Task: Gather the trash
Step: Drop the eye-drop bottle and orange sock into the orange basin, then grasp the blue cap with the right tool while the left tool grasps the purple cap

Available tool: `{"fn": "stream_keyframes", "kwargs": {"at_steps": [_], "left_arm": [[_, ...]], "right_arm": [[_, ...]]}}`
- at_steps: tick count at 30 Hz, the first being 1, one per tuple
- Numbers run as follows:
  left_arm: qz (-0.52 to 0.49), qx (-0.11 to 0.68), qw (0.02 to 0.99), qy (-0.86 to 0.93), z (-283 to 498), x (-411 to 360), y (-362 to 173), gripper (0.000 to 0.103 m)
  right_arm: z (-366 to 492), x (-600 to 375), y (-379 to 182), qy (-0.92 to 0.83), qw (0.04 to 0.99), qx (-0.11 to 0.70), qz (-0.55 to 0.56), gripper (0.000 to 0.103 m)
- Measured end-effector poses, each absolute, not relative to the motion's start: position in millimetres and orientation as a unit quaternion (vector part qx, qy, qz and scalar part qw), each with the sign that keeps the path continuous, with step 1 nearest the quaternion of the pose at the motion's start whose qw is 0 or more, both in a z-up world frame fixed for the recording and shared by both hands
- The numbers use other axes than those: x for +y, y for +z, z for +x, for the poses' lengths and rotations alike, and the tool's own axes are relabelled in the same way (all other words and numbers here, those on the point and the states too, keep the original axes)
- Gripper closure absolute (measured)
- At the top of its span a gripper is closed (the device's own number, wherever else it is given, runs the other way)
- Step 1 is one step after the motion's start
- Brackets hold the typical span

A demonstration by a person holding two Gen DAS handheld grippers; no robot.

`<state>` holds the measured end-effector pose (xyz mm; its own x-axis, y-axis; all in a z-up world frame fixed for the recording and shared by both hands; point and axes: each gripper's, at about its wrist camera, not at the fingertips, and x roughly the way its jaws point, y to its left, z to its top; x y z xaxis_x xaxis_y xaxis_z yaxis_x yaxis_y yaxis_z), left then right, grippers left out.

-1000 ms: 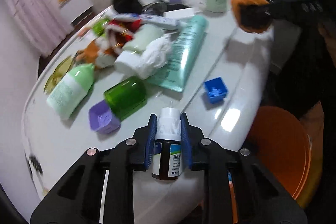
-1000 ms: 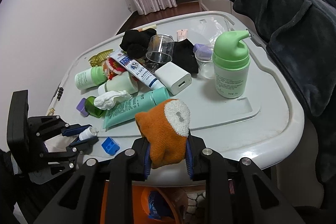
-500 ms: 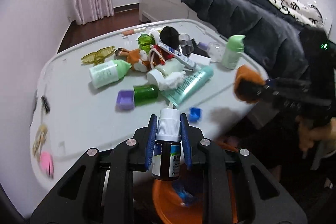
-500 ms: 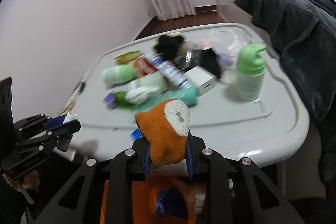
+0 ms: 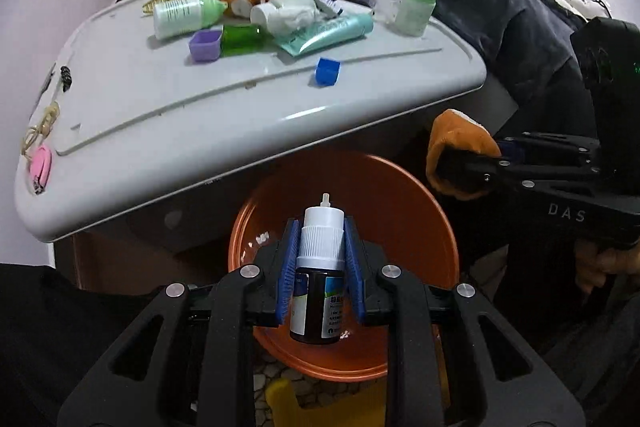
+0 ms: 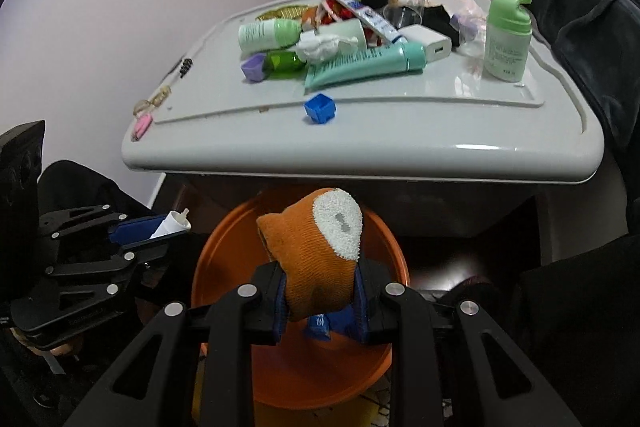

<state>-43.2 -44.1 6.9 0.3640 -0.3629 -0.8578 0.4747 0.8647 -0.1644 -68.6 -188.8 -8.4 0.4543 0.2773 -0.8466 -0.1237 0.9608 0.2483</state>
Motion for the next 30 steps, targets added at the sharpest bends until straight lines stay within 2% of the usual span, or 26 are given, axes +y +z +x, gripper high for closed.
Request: {"fn": "stream_keyframes", "kwargs": {"at_steps": [1, 2, 3, 4, 5, 6, 8, 10, 12, 15, 22, 25, 27, 30], "left_arm": [[0.056, 0.507, 0.822, -0.254, -43.0, -43.8, 4.4, 0.081], [0.053, 0.516, 0.816, -0.255, -41.7, -43.2, 0.6, 0.08], [0.051, 0.523, 0.813, -0.251, -40.6, -41.9, -2.7, 0.079], [0.048, 0.532, 0.808, -0.249, -38.7, -40.4, -6.8, 0.076], [0.045, 0.536, 0.806, -0.248, -39.2, -39.6, -7.8, 0.059], [0.043, 0.537, 0.806, -0.243, -38.2, -38.1, -8.4, 0.041], [0.037, 0.53, 0.812, -0.242, -37.8, -34.4, -6.1, 0.037], [0.031, 0.522, 0.815, -0.249, -38.3, -33.2, -3.1, 0.037], [0.036, 0.52, 0.816, -0.25, -39.1, -34.3, -3.1, 0.037], [0.042, 0.528, 0.812, -0.246, -38.5, -35.7, -7.5, 0.037], [0.035, 0.525, 0.815, -0.244, -38.5, -31.0, -6.7, 0.037], [0.028, 0.526, 0.815, -0.24, -37.8, -26.9, -7.9, 0.037], [0.022, 0.528, 0.815, -0.239, -37.0, -25.1, -8.2, 0.037], [0.022, 0.526, 0.817, -0.235, -37.4, -24.8, -6.4, 0.037]], "right_arm": [[-67.5, -187.3, -12.5, 0.12, 0.843, 0.519, 0.074, 0.075], [-66.8, -187.4, -16.0, 0.121, 0.837, 0.528, 0.074, 0.069], [-65.4, -187.0, -19.0, 0.12, 0.832, 0.537, 0.072, 0.056], [-64.4, -186.5, -21.9, 0.117, 0.827, 0.545, 0.07, 0.05], [-64.0, -186.9, -22.2, 0.112, 0.829, 0.544, 0.069, 0.042], [-63.0, -187.6, -21.0, 0.111, 0.832, 0.539, 0.069, 0.042], [-57.0, -189.1, -15.8, 0.111, 0.84, 0.526, 0.074, 0.042], [-45.8, -189.0, -11.1, 0.11, 0.846, 0.517, 0.074, 0.042], [-33.3, -187.6, -8.6, 0.112, 0.85, 0.51, 0.076, 0.052], [-7.4, -177.1, -6.3, 0.105, 0.86, 0.497, 0.046, 0.058], [50.0, -153.1, -20.0, 0.092, 0.865, 0.493, 0.003, 0.059], [55.3, -150.4, -28.2, 0.083, 0.865, 0.494, 0.004, 0.067], [53.3, -147.7, -28.3, 0.073, 0.87, 0.488, -0.012, 0.078], [49.0, -146.3, -28.2, 0.066, 0.874, 0.482, -0.016, 0.078]]}}
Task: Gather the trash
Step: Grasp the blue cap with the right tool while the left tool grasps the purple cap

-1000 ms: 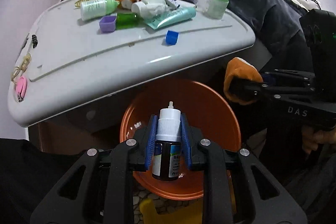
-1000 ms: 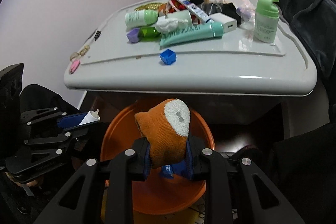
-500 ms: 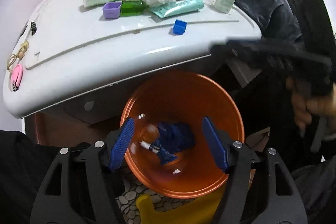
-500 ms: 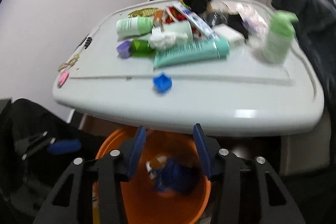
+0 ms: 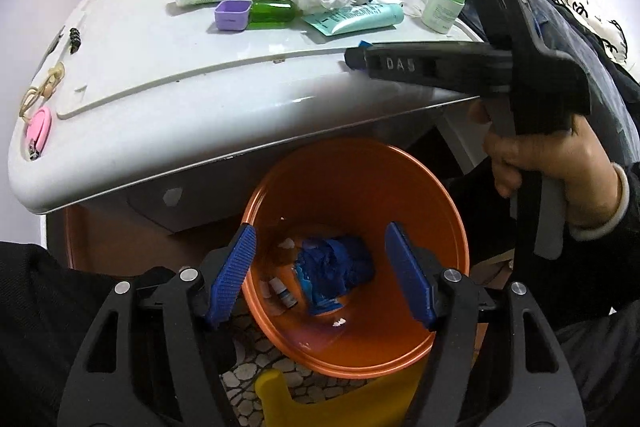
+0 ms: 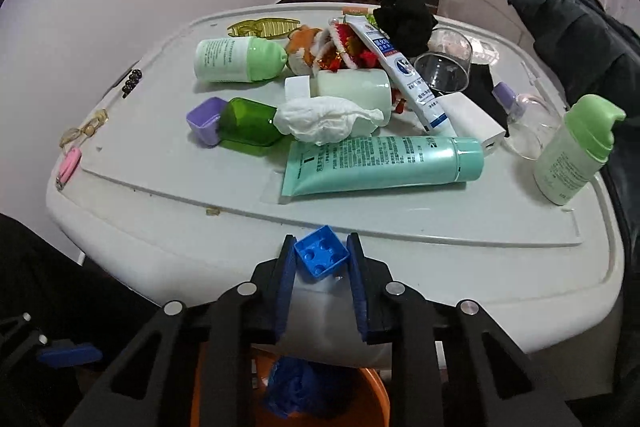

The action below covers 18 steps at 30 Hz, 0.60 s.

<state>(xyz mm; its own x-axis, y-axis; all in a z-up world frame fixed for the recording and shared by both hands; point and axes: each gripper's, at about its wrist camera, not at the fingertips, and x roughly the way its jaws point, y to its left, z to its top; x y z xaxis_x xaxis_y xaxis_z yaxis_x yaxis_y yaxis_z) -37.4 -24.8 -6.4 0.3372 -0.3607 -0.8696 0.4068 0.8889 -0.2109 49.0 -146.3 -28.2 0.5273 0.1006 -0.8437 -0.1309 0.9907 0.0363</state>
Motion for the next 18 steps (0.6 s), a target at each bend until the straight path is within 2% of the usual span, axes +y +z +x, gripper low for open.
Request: {"fn": "stream_keyframes", "kwargs": {"at_steps": [6, 11, 18], "left_arm": [[0.037, 0.505, 0.836, -0.212, -23.9, -30.8, 10.1, 0.037], [0.013, 0.479, 0.858, -0.182, 34.0, -33.8, 26.7, 0.037], [0.058, 0.486, 0.859, -0.147, 112.9, -45.0, 3.1, 0.037]], "right_arm": [[35.0, -175.4, -9.7, 0.077, 0.879, 0.467, 0.055, 0.078], [15.3, -199.4, 25.4, 0.076, 0.897, 0.43, 0.071, 0.078], [4.2, -220.2, 26.7, 0.071, 0.899, 0.421, 0.099, 0.078]]}}
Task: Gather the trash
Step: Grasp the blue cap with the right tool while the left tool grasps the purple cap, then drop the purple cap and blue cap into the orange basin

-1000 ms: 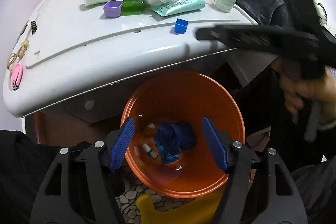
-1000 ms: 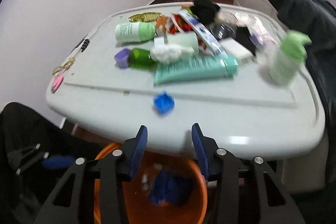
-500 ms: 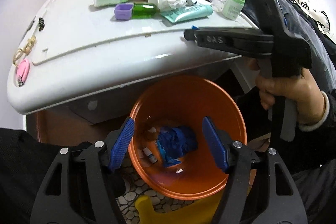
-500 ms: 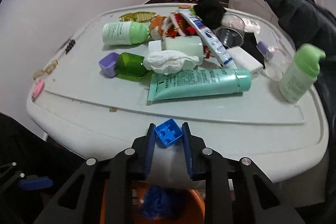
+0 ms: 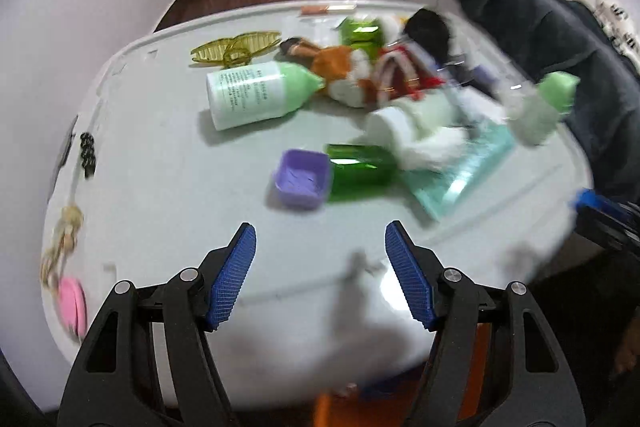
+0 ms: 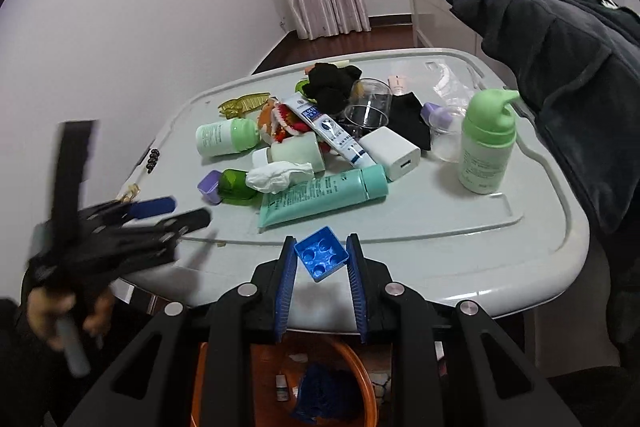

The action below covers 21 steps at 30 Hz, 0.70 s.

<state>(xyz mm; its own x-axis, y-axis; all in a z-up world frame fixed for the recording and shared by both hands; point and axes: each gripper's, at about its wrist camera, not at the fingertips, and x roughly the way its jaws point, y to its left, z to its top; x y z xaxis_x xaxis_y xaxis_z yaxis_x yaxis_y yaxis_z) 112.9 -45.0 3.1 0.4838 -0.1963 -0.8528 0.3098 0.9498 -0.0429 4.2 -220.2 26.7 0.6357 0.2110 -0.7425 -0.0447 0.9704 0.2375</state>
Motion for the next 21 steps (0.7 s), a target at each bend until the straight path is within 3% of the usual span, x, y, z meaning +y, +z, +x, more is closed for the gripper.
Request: {"fn": "stream_keyframes", "kwargs": {"at_steps": [7, 11, 21], "left_arm": [[0.081, 0.484, 0.859, -0.145, 144.5, -52.9, -14.6, 0.04], [0.082, 0.465, 0.869, -0.147, 144.6, -53.2, -15.0, 0.069], [0.048, 0.446, 0.883, -0.138, 109.0, -42.7, 4.4, 0.07]], "right_arm": [[6.9, -221.9, 24.3, 0.076, 0.897, 0.419, 0.116, 0.078], [9.1, -220.6, 20.9, 0.077, 0.894, 0.425, 0.119, 0.078], [9.8, -217.2, 19.2, 0.074, 0.896, 0.424, 0.11, 0.078]]}}
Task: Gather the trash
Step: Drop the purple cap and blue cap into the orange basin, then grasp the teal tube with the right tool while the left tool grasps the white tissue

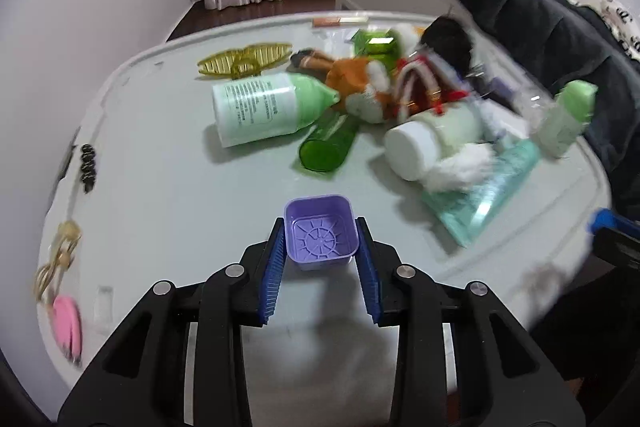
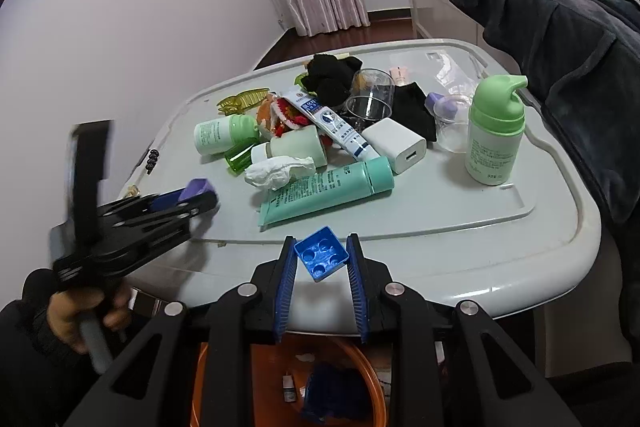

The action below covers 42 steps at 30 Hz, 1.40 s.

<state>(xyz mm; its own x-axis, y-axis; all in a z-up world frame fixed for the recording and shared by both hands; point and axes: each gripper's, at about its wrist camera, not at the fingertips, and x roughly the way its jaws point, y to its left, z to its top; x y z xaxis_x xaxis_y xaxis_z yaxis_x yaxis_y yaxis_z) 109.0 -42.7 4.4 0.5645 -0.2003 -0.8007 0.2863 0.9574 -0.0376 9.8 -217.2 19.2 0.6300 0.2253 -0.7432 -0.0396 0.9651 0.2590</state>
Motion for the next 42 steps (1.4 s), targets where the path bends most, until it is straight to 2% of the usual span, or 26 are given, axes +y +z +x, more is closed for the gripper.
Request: {"fn": "stream_keyframes", "kwargs": {"at_steps": [9, 16, 25, 26, 27, 28, 29, 30, 31, 37, 42], "left_arm": [[0.03, 0.446, 0.877, -0.176, 8.7, -38.8, 51.4, 0.07], [0.05, 0.501, 0.841, -0.2, -40.2, -39.4, 20.0, 0.07], [0.033, 0.552, 0.805, -0.216, -40.6, -38.6, -4.6, 0.07], [0.035, 0.555, 0.802, -0.216, -40.4, -39.5, -5.8, 0.07], [0.039, 0.557, 0.802, -0.213, -40.8, -40.6, -7.4, 0.069], [0.04, 0.559, 0.801, -0.211, -40.2, -40.7, -8.4, 0.067], [0.038, 0.56, 0.801, -0.208, -40.1, -39.4, -8.3, 0.057], [0.036, 0.558, 0.803, -0.206, -39.8, -37.9, -7.1, 0.045], [0.031, 0.555, 0.806, -0.205, -39.5, -35.7, -5.3, 0.041], [0.009, 0.546, 0.808, -0.22, -30.2, -29.7, -0.7, 0.037], [0.004, 0.538, 0.807, -0.243, -24.2, -34.2, -3.5, 0.036]], "right_arm": [[-23.3, -201.2, 38.6, 0.098, 0.901, 0.414, 0.082, 0.078], [-65.0, -185.5, 22.3, 0.118, 0.876, 0.462, 0.072, 0.078], [-78.7, -181.2, 4.3, 0.12, 0.852, 0.505, 0.065, 0.077], [-78.0, -181.1, 1.3, 0.121, 0.847, 0.513, 0.066, 0.076], [-77.0, -181.5, -1.9, 0.121, 0.843, 0.52, 0.068, 0.063], [-76.2, -182.9, -2.7, 0.12, 0.841, 0.522, 0.069, 0.056], [-75.7, -184.2, -2.2, 0.118, 0.843, 0.52, 0.071, 0.051], [-73.2, -185.9, 0.9, 0.118, 0.846, 0.516, 0.066, 0.051], [-69.8, -186.4, 3.3, 0.119, 0.847, 0.514, 0.06, 0.051], [-11.9, -192.0, 31.6, 0.163, 0.852, 0.491, -0.074, 0.051], [56.2, -189.9, 33.1, 0.229, 0.813, 0.505, -0.18, 0.051]]}}
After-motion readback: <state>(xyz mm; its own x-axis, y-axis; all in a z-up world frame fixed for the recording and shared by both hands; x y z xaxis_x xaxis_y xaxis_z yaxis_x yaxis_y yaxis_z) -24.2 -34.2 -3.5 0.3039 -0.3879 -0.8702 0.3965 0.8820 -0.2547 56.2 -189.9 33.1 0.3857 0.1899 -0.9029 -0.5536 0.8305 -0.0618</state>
